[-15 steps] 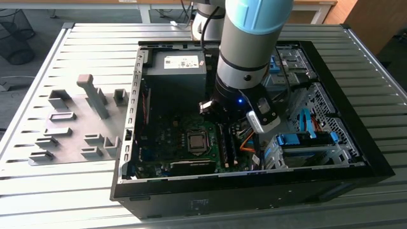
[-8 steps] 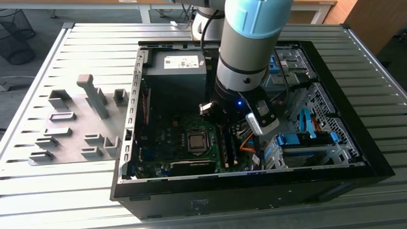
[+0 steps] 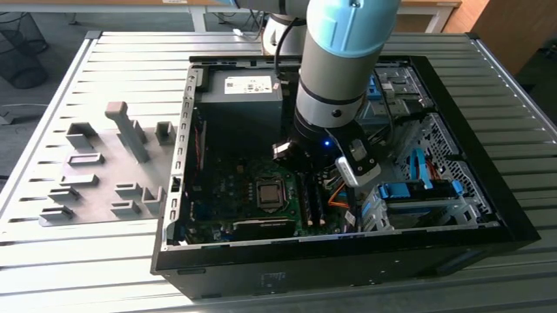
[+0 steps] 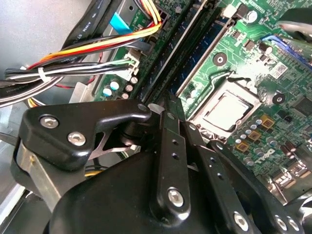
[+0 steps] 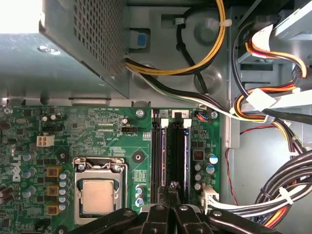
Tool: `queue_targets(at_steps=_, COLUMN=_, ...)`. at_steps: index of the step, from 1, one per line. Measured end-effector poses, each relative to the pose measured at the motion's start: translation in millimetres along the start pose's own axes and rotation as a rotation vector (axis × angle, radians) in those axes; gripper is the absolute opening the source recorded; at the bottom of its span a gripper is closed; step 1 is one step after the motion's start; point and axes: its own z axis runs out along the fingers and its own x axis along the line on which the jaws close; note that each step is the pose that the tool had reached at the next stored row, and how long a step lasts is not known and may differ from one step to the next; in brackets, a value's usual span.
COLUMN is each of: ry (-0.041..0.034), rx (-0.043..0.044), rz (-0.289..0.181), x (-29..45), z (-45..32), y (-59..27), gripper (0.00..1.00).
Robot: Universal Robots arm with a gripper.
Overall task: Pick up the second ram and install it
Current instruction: 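Press down the second ram until it locks into place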
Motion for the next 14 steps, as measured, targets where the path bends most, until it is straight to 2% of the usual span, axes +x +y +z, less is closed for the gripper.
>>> queue_targets(at_steps=4, ry=-0.0013, rx=-0.0035, rz=0.0, x=-0.2, z=-2.6, y=0.5, gripper=0.11)
queue_targets(at_steps=9, ry=-0.0004, rx=-0.001, rz=0.0, x=0.1, z=-20.2, y=0.8, gripper=0.11)
queue_targets(at_steps=14, ry=-0.0003, rx=-0.0008, rz=0.0, x=0.1, z=-26.9, y=1.0, gripper=0.11)
